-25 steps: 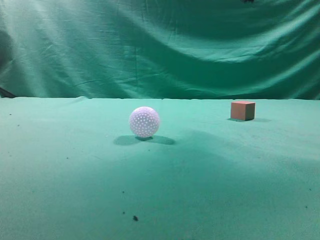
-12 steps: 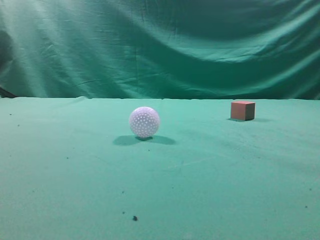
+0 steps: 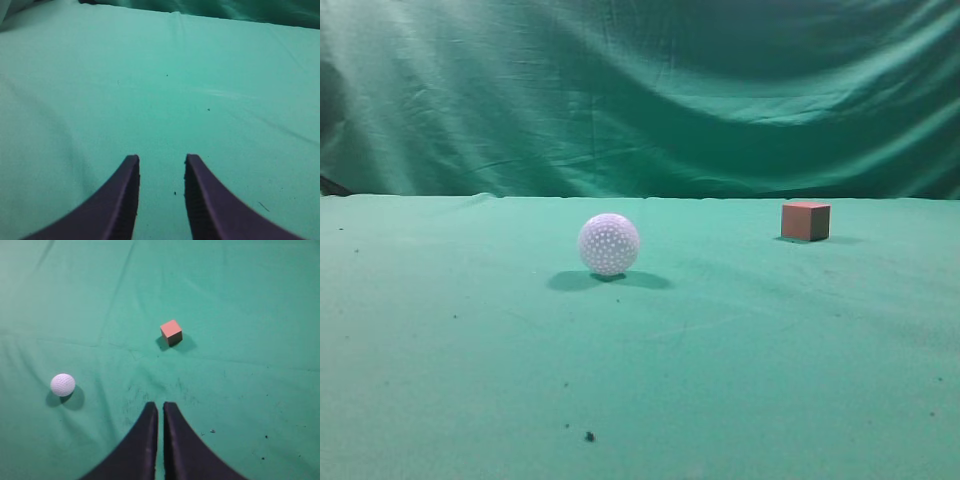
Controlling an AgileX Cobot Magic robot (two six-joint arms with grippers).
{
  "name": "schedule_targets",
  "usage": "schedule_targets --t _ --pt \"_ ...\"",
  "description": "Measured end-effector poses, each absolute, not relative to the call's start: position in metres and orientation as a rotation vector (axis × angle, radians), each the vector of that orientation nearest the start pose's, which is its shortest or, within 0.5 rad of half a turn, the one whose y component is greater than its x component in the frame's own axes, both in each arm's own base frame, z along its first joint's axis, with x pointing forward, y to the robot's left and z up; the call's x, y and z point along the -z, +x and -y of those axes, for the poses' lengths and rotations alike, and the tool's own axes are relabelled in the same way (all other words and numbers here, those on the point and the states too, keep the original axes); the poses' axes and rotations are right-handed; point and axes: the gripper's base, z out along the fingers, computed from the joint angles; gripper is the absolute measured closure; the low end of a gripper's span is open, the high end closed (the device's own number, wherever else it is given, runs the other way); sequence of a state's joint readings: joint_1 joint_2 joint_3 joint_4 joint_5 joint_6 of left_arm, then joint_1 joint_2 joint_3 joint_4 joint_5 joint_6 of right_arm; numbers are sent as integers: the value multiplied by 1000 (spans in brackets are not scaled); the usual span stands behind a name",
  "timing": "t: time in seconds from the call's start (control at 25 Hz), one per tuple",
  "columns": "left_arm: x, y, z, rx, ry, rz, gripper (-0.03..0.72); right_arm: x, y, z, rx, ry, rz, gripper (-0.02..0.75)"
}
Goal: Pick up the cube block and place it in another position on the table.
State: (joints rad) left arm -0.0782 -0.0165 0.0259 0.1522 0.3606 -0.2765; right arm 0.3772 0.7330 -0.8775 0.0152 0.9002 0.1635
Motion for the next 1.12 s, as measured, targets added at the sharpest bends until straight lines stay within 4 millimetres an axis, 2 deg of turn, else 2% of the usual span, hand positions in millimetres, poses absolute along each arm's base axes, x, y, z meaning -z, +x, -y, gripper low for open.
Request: schedule_targets --t 0.16,0.4,0.56,0.76,0.88,1.12 --pt "-173 53 -1 98 -89 -1848 426 -362 105 -45 -343 -232 -2264 738" --pt "-173 53 -1 98 -89 -1848 426 -359 103 -42 -275 -282 -2288 738" --pt "-173 53 -1 98 -89 -1848 426 -363 99 -36 -206 -336 -2230 738" --pt "-173 53 -1 98 -89 -1848 426 -359 90 -23 -131 -292 -2127 738" --pt "-173 53 -1 98 -89 -1848 426 -327 79 -12 -47 -230 -1995 738" --pt "-173 53 -1 98 -89 -1848 426 -251 60 -5 11 -137 -1878 738"
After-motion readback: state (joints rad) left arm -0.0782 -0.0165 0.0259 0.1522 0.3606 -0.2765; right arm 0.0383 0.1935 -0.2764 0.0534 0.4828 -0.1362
